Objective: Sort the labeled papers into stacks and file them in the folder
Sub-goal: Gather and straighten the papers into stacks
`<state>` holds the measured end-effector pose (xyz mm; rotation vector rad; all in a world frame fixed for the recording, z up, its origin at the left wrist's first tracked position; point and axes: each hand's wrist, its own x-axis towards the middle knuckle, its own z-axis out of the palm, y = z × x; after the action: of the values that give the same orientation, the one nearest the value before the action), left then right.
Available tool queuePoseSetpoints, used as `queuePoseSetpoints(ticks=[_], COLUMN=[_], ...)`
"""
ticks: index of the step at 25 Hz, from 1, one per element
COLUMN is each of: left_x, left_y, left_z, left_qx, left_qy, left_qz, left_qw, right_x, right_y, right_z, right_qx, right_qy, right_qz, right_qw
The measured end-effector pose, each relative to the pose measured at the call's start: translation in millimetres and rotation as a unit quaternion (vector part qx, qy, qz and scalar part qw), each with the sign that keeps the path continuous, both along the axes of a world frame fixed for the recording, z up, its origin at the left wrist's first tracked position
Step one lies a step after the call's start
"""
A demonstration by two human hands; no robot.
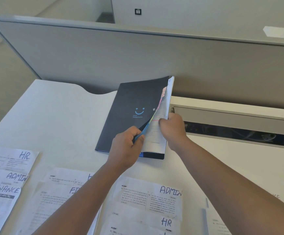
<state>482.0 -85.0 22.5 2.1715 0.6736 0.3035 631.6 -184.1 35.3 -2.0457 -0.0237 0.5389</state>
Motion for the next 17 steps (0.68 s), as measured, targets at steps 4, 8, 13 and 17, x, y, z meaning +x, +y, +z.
queuePoseSetpoints(ticks=[4,8,13,17], left_x=[1,3,2,-1], left_y=[0,-2,-3,0], left_z=[1,2,5,6], left_qx=[0.003,-0.011,-0.012,-0.017], left_qy=[-0.009,-0.028,-0.037,-0.031], left_qz=[-0.012,-0.015,-0.011,-0.011], left_qw=[1.0,0.999,0.999,0.999], right_x=[-3,-12,-21,-18], right_y=[18,29,35,29], right_z=[-7,-11,-18,-16], right_qx=[-0.001,0.009,0.071,0.068], right_qy=[0.011,0.011,0.083,0.139], right_qz=[-0.005,-0.032,-0.059,-0.009], right_qw=[1.0,0.999,0.992,0.988])
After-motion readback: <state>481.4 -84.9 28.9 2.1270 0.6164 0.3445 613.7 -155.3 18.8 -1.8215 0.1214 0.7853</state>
